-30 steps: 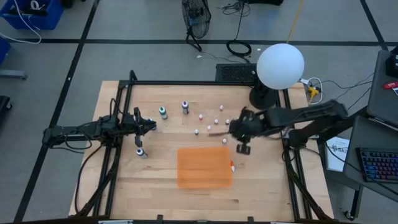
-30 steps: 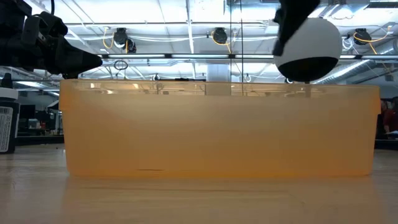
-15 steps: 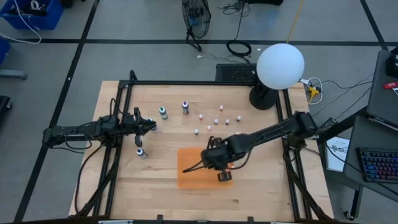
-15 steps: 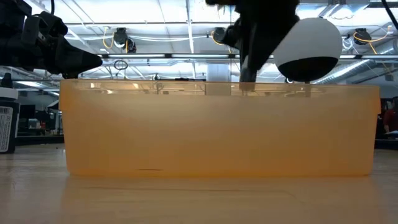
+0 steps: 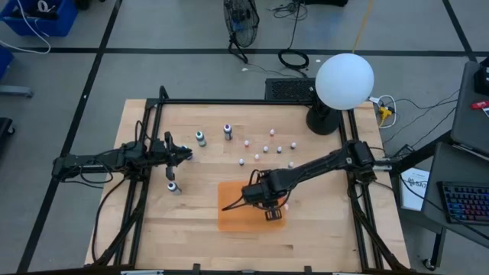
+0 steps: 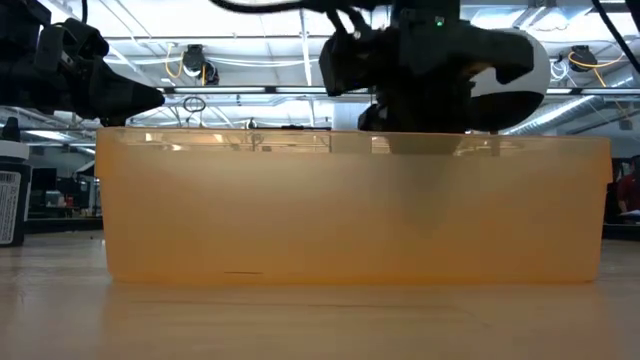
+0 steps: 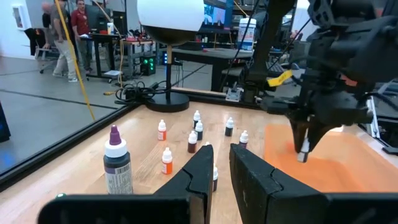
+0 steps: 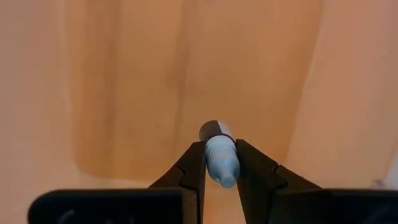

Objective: Pick & Place food coloring
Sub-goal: Put the small black food coloring bottle into the orange bin, then put the small orange food coloring bottle into the orange bin

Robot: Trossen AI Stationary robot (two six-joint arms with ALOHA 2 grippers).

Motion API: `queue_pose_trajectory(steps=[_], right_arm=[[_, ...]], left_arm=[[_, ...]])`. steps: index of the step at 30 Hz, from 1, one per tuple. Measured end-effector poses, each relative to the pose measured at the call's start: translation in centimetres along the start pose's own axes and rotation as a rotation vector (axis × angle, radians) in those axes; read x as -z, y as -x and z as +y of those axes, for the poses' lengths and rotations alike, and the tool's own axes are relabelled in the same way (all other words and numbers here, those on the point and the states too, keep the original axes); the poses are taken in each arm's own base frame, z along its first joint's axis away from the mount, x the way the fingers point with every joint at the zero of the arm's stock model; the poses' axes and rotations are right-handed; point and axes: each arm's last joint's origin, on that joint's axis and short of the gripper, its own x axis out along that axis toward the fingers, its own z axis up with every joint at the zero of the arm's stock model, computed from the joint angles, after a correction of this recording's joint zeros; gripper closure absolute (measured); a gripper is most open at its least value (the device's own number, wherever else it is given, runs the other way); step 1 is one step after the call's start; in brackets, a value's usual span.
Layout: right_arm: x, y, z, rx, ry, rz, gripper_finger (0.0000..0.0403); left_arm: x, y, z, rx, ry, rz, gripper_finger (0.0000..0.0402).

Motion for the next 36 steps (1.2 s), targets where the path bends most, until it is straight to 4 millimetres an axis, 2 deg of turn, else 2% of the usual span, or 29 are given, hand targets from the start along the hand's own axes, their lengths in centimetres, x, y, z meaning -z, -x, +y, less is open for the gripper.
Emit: queue_pose_trajectory(steps=[7,14,20,26,31,33,36], right_arm=[[1.1,-2.1,-0.5,0.005,-0.014,0.041,0.0348],[1.6,-2.8,-0.6,0.006,-0.022,0.055,0.0278],[1.3,-0.5,-0.5,-0.002,-0.053,-0.011,0.0261],[2.2,3.8,-0.3,-0.020,-0.147,-0.102,0.0268],[5.4,7.2,1.1,0.045,-0.269,-0.057,0.0275],[7.2,7.6,1.7,0.104,-0.320,-0.041,0.0279],[10.0,6.8,2.3,0.141,-0.364,-0.040,0.0291]], left_arm=[[0.0,0.0,0.0,0.000,0.000,0.000,0.0346],[0.0,0.0,0.0,0.000,0.000,0.000,0.0346],[0.0,0.0,0.0,0.000,0.000,0.000,0.0346],[0.0,0.0,0.0,0.000,0.000,0.000,0.0346],[0.0,0.0,0.0,0.000,0.000,0.000,0.0346],[0.0,0.0,0.0,0.000,0.000,0.000,0.0346],[0.0,0.0,0.0,0.000,0.000,0.000,0.0346]])
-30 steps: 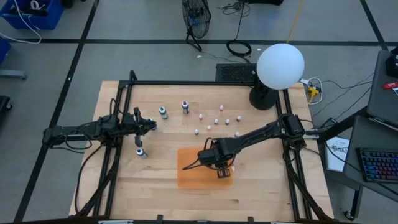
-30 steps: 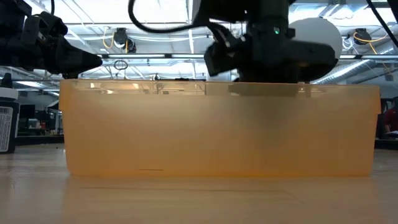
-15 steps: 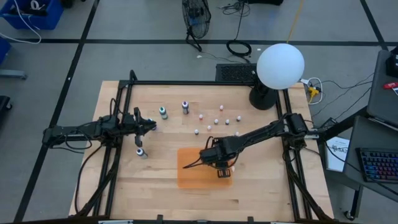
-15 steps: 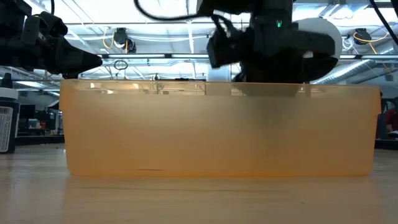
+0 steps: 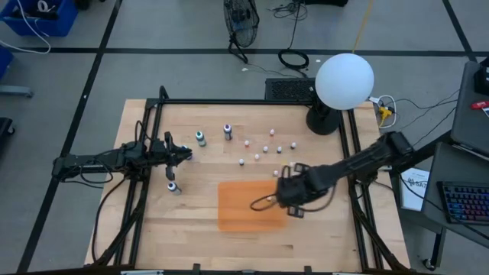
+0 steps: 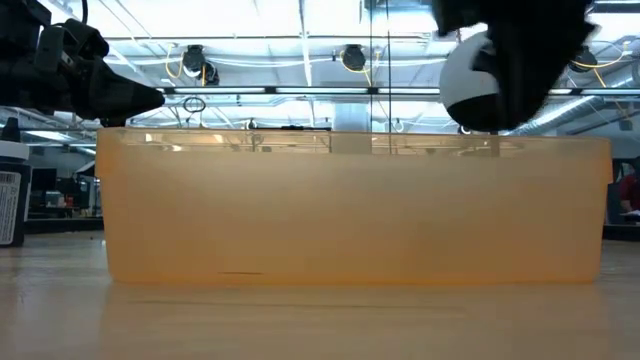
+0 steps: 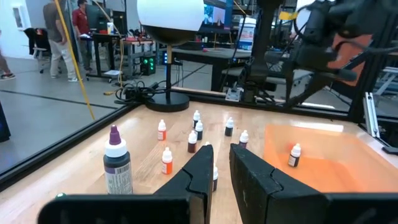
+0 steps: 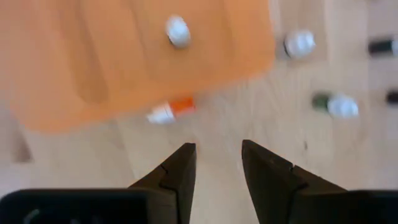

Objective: Pick & Place food coloring
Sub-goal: Put the small orange food coloring bottle into the orange bin

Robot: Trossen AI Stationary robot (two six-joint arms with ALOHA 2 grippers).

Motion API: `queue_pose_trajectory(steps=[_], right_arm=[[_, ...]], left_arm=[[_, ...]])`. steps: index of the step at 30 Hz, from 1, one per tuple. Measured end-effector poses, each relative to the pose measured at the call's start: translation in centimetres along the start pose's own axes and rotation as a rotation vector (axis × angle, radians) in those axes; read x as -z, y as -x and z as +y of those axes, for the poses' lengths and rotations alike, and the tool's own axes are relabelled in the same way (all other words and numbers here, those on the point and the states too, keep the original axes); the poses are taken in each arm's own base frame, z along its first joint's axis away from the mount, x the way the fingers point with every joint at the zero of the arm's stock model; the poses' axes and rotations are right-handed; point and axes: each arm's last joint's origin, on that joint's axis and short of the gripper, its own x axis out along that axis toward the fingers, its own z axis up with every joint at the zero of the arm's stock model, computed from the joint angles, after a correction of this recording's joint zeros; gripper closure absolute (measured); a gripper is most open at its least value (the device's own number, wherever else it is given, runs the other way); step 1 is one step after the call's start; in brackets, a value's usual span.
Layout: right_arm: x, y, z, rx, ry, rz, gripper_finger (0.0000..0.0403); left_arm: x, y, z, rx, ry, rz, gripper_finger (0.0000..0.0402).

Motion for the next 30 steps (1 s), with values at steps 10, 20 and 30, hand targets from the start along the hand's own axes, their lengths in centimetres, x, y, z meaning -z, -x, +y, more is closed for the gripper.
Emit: queue_pose_trajectory(steps=[10,20,30], right_arm=[[4.7,-7.7,-0.7,-0.199,-0.045,-0.173,0.0395],[4.9,-9.3,-0.9,-0.214,-0.069,-0.286,0.0401],[4.0,-8.8,-0.3,-0.293,-0.080,-0.383,0.0402]], left_arm=[[0.0,0.0,0.0,0.000,0.000,0.000,0.0346],[0.0,0.0,0.0,0.000,0.000,0.000,0.0346],[0.0,0.0,0.0,0.000,0.000,-0.001,0.0346]])
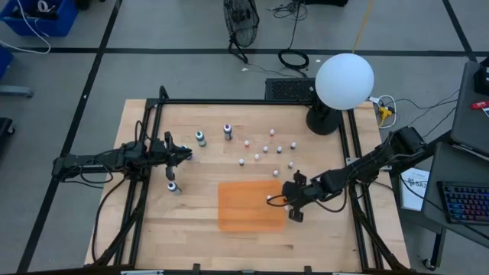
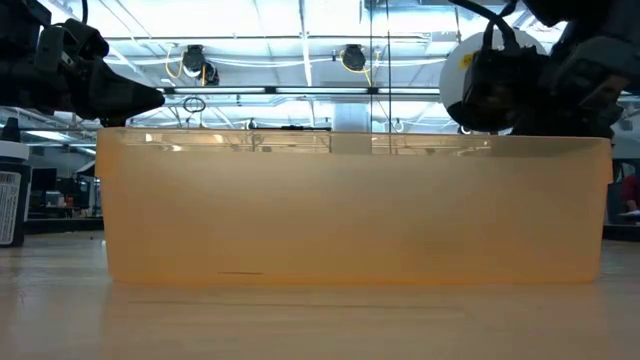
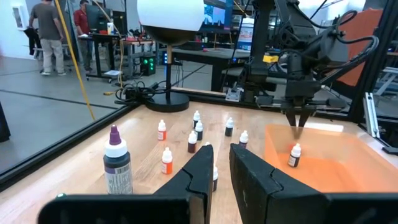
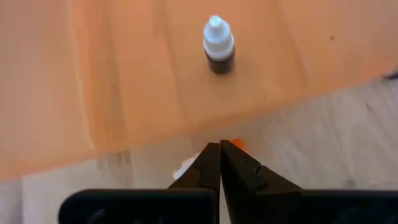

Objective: Pick & Place food coloring
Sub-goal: Put the small orange food coloring bottle into the orange bin

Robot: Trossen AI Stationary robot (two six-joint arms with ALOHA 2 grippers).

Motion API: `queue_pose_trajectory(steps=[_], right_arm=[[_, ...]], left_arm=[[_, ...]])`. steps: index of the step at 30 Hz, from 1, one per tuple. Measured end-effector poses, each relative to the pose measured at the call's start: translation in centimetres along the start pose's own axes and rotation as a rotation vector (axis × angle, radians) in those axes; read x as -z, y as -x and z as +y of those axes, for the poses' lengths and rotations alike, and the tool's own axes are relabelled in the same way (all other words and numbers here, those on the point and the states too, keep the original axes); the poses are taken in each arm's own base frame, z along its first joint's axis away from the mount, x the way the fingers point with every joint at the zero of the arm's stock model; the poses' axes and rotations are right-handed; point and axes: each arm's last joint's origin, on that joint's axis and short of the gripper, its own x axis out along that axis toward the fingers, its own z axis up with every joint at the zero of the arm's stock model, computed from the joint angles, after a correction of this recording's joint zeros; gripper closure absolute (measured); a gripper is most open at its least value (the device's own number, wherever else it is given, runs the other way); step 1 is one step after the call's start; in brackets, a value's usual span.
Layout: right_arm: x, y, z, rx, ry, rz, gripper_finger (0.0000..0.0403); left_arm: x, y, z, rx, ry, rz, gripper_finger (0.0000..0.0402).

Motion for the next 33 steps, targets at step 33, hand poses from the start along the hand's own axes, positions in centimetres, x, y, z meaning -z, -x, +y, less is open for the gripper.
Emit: queue_pose_trajectory(steps=[33], right_arm=[[1.9,-0.8,-0.5,0.000,-0.091,0.182,0.0403]], left_arm=[[0.0,0.0,0.0,0.000,0.000,0.000,0.0346]])
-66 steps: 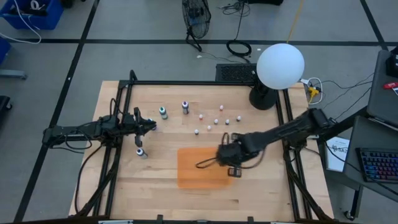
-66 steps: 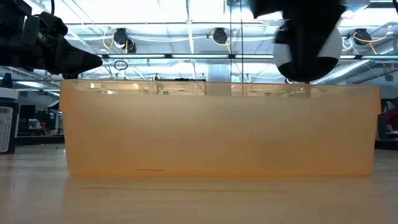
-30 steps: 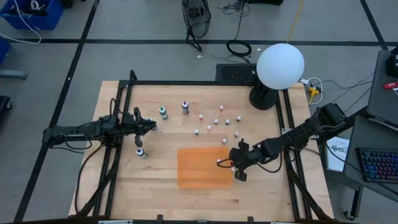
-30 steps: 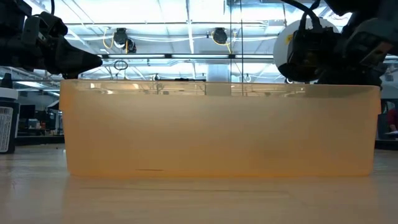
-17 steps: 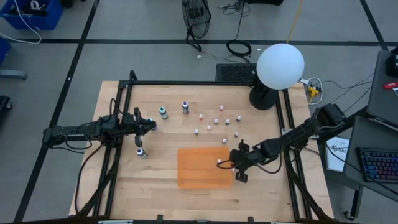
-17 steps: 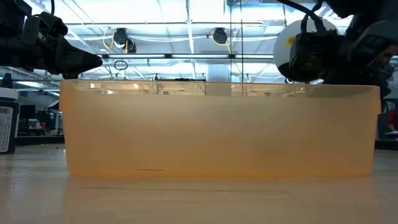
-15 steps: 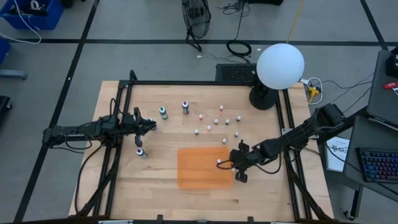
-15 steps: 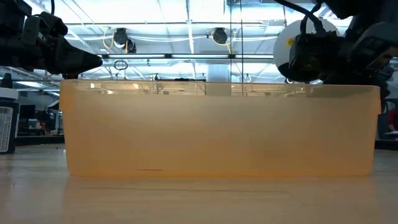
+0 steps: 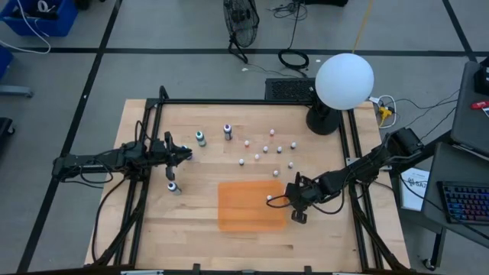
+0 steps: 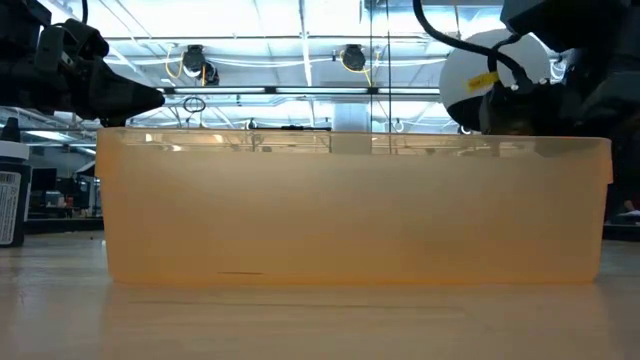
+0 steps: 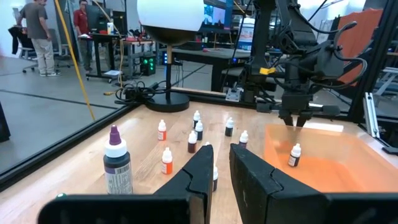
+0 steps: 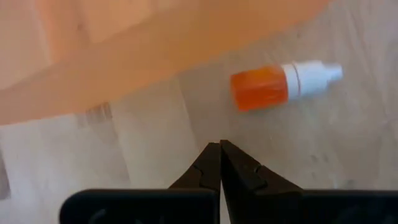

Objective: Pick & Place food coloring
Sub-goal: Put the small orange food coloring bottle into the orange bin

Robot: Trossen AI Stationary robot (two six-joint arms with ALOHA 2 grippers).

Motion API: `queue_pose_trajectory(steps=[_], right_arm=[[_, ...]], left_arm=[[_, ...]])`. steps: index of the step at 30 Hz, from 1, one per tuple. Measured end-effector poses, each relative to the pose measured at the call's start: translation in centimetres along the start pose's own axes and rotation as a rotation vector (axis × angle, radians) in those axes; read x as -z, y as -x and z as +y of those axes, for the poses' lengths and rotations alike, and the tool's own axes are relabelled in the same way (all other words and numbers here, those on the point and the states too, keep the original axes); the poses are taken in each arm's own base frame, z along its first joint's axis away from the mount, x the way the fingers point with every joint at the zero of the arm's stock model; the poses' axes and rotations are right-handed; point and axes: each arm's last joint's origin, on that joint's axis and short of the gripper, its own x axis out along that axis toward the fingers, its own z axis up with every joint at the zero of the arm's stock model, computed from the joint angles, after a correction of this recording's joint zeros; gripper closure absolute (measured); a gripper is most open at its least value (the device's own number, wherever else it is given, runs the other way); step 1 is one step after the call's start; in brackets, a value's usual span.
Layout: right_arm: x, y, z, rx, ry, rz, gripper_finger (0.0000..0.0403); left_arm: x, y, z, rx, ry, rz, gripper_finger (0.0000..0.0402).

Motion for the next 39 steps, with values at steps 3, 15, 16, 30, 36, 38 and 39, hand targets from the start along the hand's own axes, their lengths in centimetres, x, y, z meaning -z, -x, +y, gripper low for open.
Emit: queue_pose_trajectory(steps=[3,15,16,30,36,38,39], right_arm=[[0.0,0.4,0.1,-0.006,0.033,-0.007,0.0403],[0.1,1.8,-0.6,0.084,0.096,-0.051,0.0355],[0.1,1.8,-0.6,0.095,0.106,-0.059,0.0340],[-0.5,0.8,-0.9,0.162,0.083,-0.120,0.0175],[-0.6,-0.6,-0.8,0.170,0.084,-0.113,0.0175],[-0.7,-0.8,-0.8,0.171,0.078,-0.118,0.0181],[-0.7,-0.8,-0.8,0.174,0.070,-0.122,0.0184]], left_arm=[[0.0,0.0,0.0,0.000,0.000,0.000,0.0346],[0.0,0.0,0.0,0.000,0.000,-0.001,0.0346],[0.0,0.0,0.0,0.000,0.000,0.000,0.0346],[0.0,0.0,0.0,0.000,0.000,0.000,0.0346],[0.0,0.0,0.0,0.000,0.000,0.000,0.0346],[0.0,0.0,0.0,0.000,0.000,0.000,0.0346],[0.0,0.0,0.0,0.000,0.000,0.000,0.0346]])
